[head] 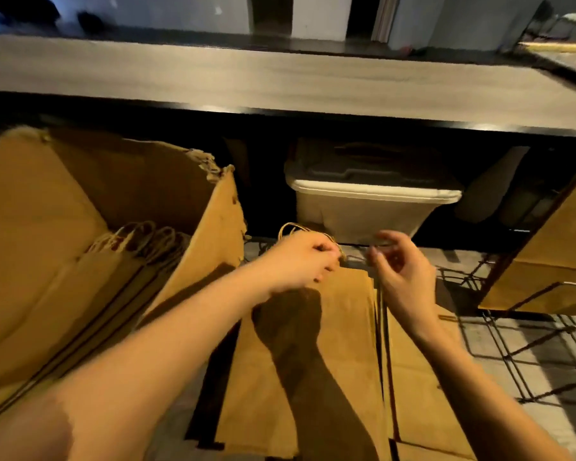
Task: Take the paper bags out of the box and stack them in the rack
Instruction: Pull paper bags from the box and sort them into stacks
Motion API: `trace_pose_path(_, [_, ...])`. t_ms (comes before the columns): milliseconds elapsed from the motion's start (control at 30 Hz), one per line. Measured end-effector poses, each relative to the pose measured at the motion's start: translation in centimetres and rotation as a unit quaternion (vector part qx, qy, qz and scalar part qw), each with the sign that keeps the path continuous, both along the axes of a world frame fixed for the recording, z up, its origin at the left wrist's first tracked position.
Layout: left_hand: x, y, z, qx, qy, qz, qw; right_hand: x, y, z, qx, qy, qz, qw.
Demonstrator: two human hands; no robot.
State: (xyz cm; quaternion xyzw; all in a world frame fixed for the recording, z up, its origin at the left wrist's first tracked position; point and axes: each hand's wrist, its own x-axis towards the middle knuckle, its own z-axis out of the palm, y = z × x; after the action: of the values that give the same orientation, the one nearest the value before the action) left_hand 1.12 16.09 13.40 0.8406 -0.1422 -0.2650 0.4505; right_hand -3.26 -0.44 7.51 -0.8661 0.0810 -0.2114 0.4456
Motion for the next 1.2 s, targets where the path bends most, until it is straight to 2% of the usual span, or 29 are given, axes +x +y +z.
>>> trace_pose_path(133, [1.9, 5.0, 6.6, -0.006, -0.094, 0.035, 0.995, 4.1, 5.0, 5.3, -0.027, -0.085, 0.083, 0.993])
trace_pose_path(233, [2.7, 11.2, 10.0, -0.016, -0.156, 0.08, 0.984, 6.5, 10.4, 9.2, -0.037, -0.108, 0.175, 0.978])
trace_pose_path(300, [3.0, 15.4, 11.1, -0.02, -0.184, 0.12, 0.975, 7.9, 13.9, 11.2, -0.077, -0.128, 0.221, 0.964])
trace_pose_path(433, [2.8, 24.0, 9.8, -0.01, -0.226, 0.225, 0.948, 10.9, 21.4, 12.7, -0.165, -0.178, 0.276, 0.93])
trace_pose_path(633, [1.3, 33.7, 3.4, 0.105, -0.222, 0.327, 0.913, 13.6, 31.1, 10.2, -0.243, -0.152, 0.328, 0.9])
trace_pose_path(733, [1.2, 36.2, 1.8, 0.208, -0.209, 0.308, 0.905, 14.7, 35.0, 7.6, -0.343, -0.086, 0.35, 0.868])
trace_pose_path(800, [1.2, 37.0, 1.7, 0.29, -0.216, 0.271, 0.892, 15.4, 36.5, 5.4, -0.394, -0.003, 0.364, 0.844])
trace_pose_path(900, [1.2, 37.4, 1.8, 0.312, -0.225, 0.256, 0.887, 15.9, 36.9, 1.6, -0.447, 0.12, 0.377, 0.802])
trace_pose_path(1000, [1.2, 37.2, 1.5, 0.337, -0.224, 0.218, 0.888, 15.4, 35.7, -1.5, -0.549, 0.179, 0.434, 0.691])
trace_pose_path(1067, [1.4, 36.9, 1.4, 0.345, -0.223, 0.191, 0.892, 14.9, 34.9, -2.5, -0.573, 0.209, 0.468, 0.64])
trace_pose_path(1200, [1.9, 36.3, 1.5, 0.338, -0.211, 0.16, 0.903, 14.3, 35.6, -2.2, -0.555, 0.25, 0.486, 0.627])
